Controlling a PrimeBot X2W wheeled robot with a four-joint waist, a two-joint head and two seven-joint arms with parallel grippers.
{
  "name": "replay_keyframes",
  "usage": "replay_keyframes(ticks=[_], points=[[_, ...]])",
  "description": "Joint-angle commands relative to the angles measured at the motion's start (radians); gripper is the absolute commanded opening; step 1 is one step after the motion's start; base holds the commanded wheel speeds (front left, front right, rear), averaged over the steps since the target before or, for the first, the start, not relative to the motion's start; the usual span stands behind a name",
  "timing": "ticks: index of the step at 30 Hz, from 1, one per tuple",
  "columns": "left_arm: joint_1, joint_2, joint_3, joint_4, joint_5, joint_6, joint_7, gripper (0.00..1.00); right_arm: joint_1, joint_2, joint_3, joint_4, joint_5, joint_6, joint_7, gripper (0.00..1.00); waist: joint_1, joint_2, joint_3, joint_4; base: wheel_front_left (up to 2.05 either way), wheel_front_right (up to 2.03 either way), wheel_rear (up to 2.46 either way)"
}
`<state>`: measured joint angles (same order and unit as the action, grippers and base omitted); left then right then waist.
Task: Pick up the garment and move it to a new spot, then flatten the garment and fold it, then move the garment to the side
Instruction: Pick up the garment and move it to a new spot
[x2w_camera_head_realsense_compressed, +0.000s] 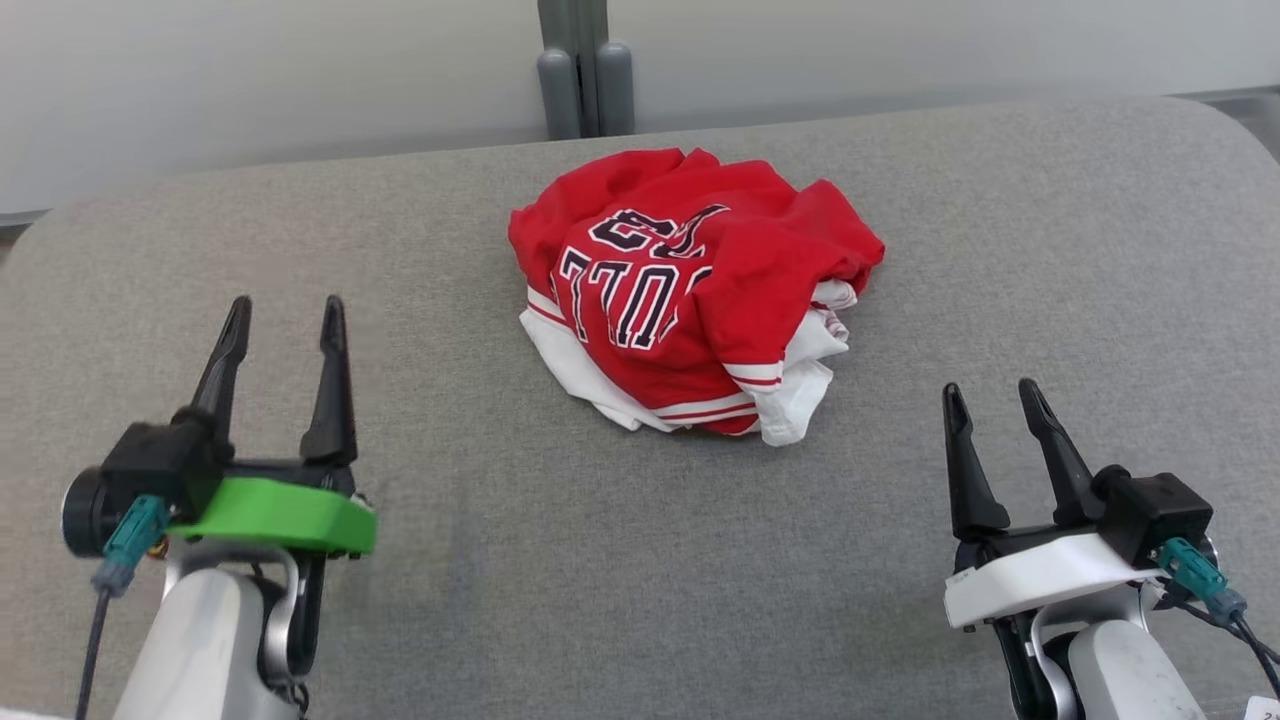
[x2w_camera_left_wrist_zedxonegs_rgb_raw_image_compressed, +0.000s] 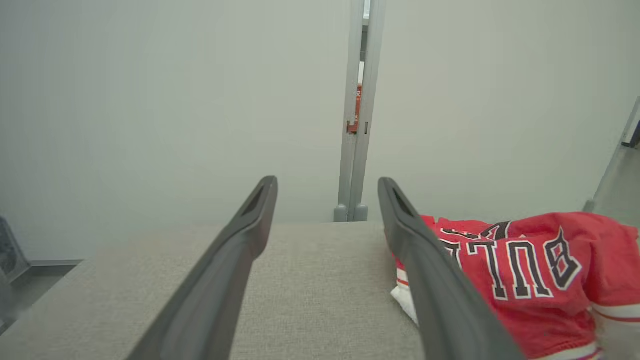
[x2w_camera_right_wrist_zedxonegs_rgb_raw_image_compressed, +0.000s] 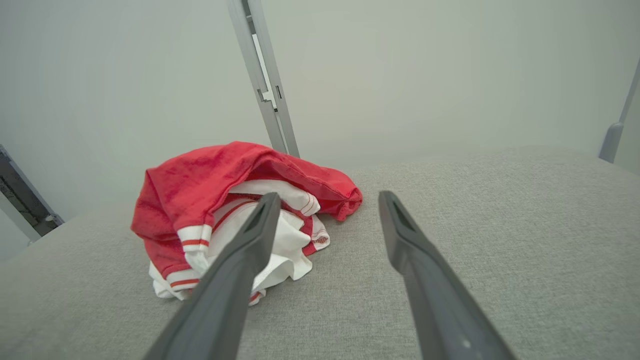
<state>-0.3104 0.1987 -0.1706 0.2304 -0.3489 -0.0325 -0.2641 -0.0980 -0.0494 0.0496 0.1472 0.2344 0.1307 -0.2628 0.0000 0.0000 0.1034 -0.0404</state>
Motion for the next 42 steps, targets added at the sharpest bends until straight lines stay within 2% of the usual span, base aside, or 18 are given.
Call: replay_keyframes(ticks=[1,9,16,26,42], points=[[0.041,0.004,0.023,-0.016,0.014,0.005,0.000,1.00,0.019,-0.002,-0.001,0.004,-0.008,0.000,-0.003,1.00,0.0000,0.0000,-0.040,0.038,0.00,0.00,0.00],[0.224,-0.017,0.117,-0.067,0.036,-0.019,0.000,1.00,0.052,-0.013,0.005,0.007,-0.018,0.000,-0.003,1.00,0.0000,0.0000,-0.076,0.070,0.00,0.00,0.00],[0.321,-0.063,0.169,-0.080,0.059,-0.055,0.000,1.00,0.067,-0.019,0.014,0.011,-0.009,0.000,-0.003,1.00,0.0000,0.0000,-0.082,0.079,0.00,0.00,0.00],[0.343,-0.091,0.180,-0.063,0.097,-0.088,-0.001,1.00,0.078,-0.023,0.019,0.020,-0.003,0.000,-0.003,1.00,0.0000,0.0000,-0.077,0.077,0.00,0.00,0.00],[0.324,-0.108,0.192,-0.052,0.129,-0.098,-0.001,1.00,0.071,-0.018,0.023,0.033,0.000,0.000,-0.003,1.00,0.0000,0.0000,-0.078,0.070,0.00,0.00,0.00]])
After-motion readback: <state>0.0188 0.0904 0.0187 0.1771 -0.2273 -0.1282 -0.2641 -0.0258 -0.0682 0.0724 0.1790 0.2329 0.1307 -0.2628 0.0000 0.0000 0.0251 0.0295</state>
